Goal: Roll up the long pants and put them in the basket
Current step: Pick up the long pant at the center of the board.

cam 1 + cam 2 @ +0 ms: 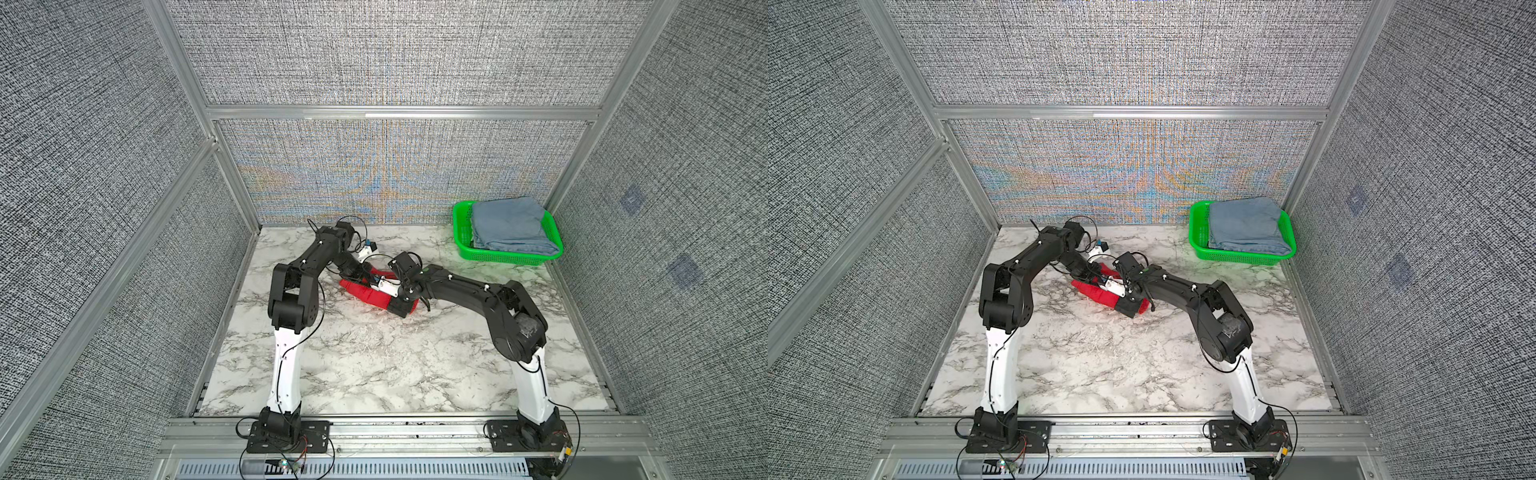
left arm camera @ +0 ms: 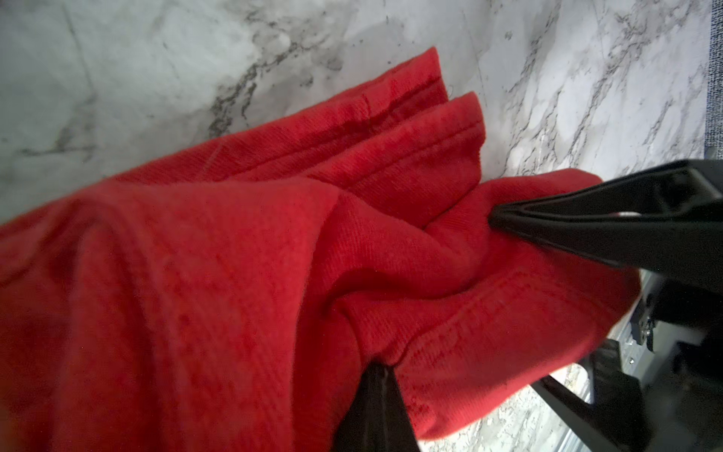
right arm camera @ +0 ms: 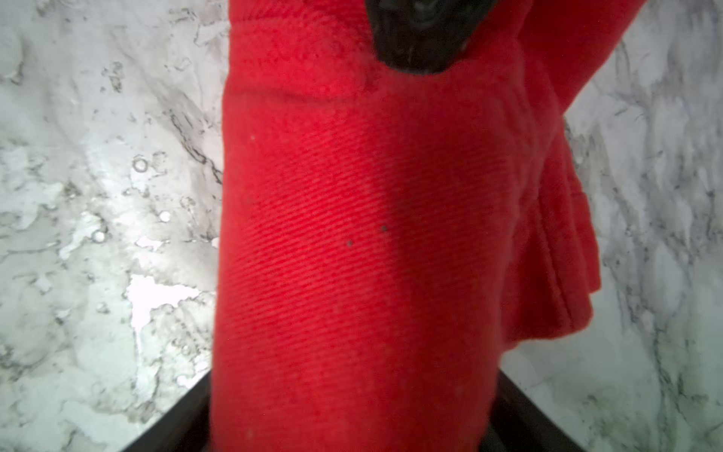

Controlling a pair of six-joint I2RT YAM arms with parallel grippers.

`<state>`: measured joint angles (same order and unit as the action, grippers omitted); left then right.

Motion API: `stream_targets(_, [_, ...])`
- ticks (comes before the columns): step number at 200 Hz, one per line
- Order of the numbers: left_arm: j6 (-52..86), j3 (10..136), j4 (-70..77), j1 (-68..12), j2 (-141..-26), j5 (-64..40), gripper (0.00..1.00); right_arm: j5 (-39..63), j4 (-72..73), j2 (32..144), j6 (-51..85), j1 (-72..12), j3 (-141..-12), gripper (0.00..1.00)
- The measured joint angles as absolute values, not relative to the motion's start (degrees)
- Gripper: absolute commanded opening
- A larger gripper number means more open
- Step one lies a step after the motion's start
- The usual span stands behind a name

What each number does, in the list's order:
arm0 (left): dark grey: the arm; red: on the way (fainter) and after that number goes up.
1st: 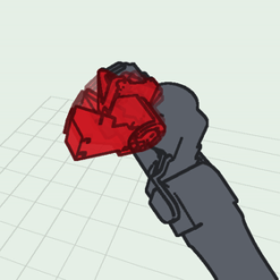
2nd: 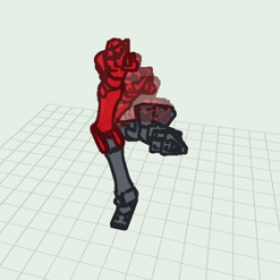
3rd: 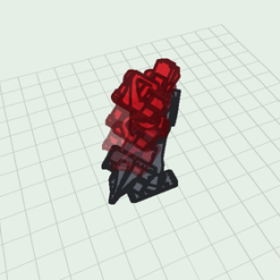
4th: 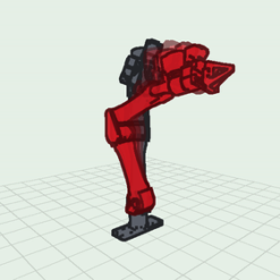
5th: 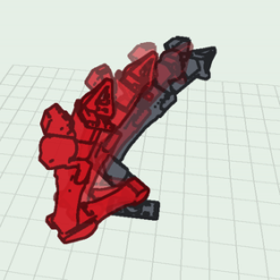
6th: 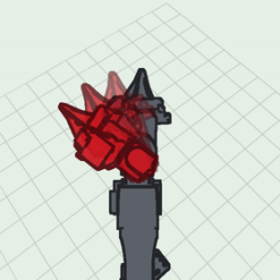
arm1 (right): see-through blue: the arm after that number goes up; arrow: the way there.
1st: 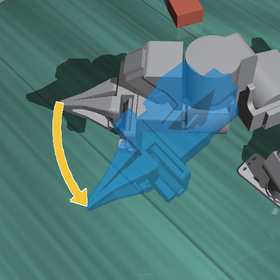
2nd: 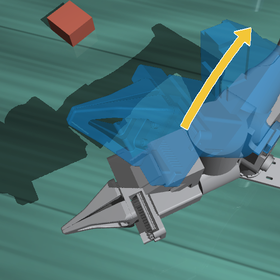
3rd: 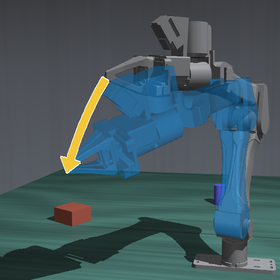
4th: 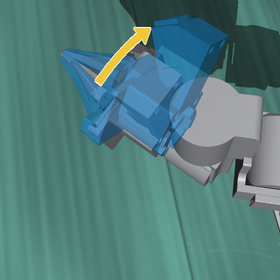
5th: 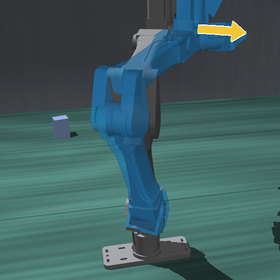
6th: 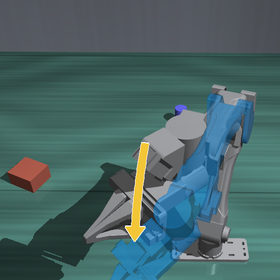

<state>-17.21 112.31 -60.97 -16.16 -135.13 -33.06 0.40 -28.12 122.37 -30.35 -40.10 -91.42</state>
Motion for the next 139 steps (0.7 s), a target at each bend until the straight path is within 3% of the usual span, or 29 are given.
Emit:
stream_targets(41, [-17.50, 112.68, -61.36, -16.14, -135.37, -33.10, 0.02, 0.45, -29.52, 125.01, -30.81, -39.88, -94.11, 0.80])
stream_targets(57, [-17.58, 112.73, -61.39, -16.14, -135.37, -33.10, 0.02, 0.30, -30.46, 126.17, -31.07, -39.86, -95.42, 0.57])
stream_targets(79, [-17.80, 112.55, -61.06, -16.10, -135.00, -32.95, 0.02, 0.25, -31.99, 127.33, -31.55, -39.83, -97.12, 0.15])
stream_targets(91, [-18.06, 112.31, -60.40, -16.03, -134.50, -32.60, 0.02, 0.14, -32.14, 127.79, -32.12, -39.77, -97.86, 0.00])
stream_targets(139, [-18.98, 112.84, -60.14, -16.14, -132.07, -28.99, 0.02, 0.78, -30.74, 128.18, -32.21, -38.98, -98.19, 0.00])
